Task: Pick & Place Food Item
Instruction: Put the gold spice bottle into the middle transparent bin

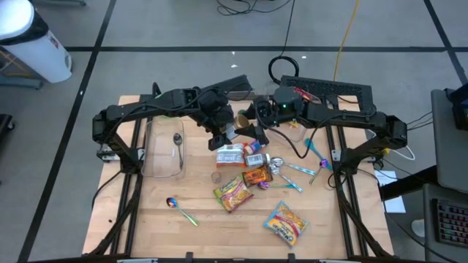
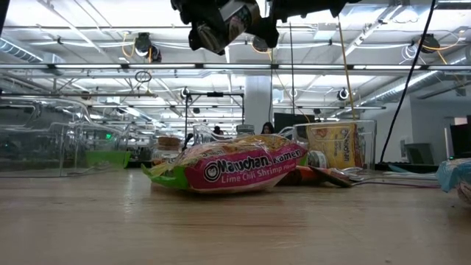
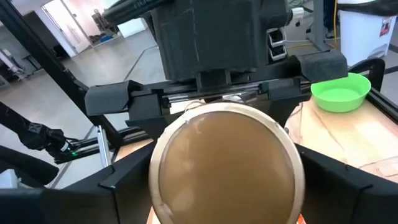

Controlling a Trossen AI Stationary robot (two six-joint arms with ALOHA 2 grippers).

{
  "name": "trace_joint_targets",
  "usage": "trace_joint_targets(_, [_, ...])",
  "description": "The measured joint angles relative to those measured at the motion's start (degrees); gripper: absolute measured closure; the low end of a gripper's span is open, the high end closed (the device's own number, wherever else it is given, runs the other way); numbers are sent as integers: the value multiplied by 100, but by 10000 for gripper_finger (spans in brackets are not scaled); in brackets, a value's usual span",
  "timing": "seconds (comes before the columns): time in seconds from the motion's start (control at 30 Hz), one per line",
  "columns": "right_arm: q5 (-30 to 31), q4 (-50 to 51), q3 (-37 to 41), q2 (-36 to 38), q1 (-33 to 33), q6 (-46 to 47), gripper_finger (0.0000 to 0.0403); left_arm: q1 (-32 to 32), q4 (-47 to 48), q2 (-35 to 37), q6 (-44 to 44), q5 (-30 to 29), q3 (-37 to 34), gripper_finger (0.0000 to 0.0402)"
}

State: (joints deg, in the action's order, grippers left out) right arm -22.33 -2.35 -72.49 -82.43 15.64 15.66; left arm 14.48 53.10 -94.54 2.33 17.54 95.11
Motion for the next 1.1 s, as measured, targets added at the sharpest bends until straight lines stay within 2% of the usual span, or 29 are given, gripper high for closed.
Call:
trace_joint_targets(0.3, [2,27,0,0,2,-26,132,0,20,0,-52,24,0,119])
trace_joint_targets(0.53, [-55,87,2,0,1,-96,133,-4,-63,0,15,64,0,92])
trace_joint_targets(0.77, [-57,71,2,1,14,-114,134,8,-70,5,11,58,0,84])
trace_joint_targets(0.9, [-58,83,4,87,98,-124,134,84,74,159,9,57,2,83])
trace_joint_targets(1.1, [-80,274,-45,149,291,-127,134,272,239,794,-3,34,0,83])
